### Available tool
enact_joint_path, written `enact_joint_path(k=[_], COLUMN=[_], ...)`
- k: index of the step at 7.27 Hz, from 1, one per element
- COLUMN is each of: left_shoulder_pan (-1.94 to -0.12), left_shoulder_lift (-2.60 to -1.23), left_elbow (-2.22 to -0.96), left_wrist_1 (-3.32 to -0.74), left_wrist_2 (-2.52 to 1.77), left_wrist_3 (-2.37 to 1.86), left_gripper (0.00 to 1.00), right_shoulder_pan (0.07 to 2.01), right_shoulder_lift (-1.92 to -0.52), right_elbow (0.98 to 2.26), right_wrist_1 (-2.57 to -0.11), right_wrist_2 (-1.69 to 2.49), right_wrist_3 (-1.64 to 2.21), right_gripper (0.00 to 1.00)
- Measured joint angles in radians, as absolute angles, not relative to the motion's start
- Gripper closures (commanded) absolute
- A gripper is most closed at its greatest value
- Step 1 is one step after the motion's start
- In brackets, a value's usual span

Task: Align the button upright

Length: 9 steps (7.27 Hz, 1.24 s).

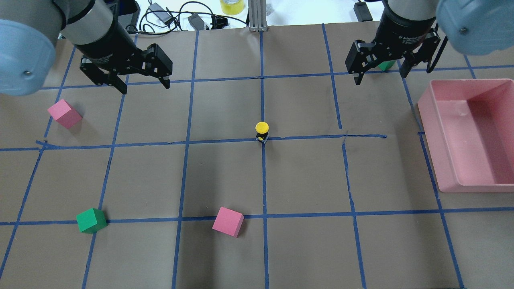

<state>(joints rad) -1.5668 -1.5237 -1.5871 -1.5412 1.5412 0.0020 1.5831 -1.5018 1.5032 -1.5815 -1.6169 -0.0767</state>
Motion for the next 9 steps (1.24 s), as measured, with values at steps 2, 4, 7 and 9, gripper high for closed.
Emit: enact_joint_path(k=[2, 4, 7, 9], left_shoulder_pan=[-1.568, -1.568, -1.566, -1.566], left_shoulder_lift=[-1.501, -1.500, -1.514, -1.515], left_elbow=[-1.606, -1.614, -1.630, -1.634], left_wrist_1=[-1.567, -1.561, -1.555, -1.549], left_wrist_2=[1.547, 1.548, 1.546, 1.546], left_wrist_3=[0.085, 0.109, 0.114, 0.114], left_gripper=[0.00, 0.00, 0.00, 0.00], right_shoulder_pan=[1.583, 1.583, 1.583, 1.582], right_shoulder_lift=[-1.500, -1.499, -1.501, -1.503], right_elbow=[1.503, 1.503, 1.503, 1.502], right_wrist_1=[-1.582, -1.583, -1.581, -1.579], right_wrist_2=[-1.617, -1.618, -1.608, -1.609], right_wrist_3=[-0.077, -0.077, -0.078, -0.079], right_gripper=[0.00, 0.00, 0.00, 0.00])
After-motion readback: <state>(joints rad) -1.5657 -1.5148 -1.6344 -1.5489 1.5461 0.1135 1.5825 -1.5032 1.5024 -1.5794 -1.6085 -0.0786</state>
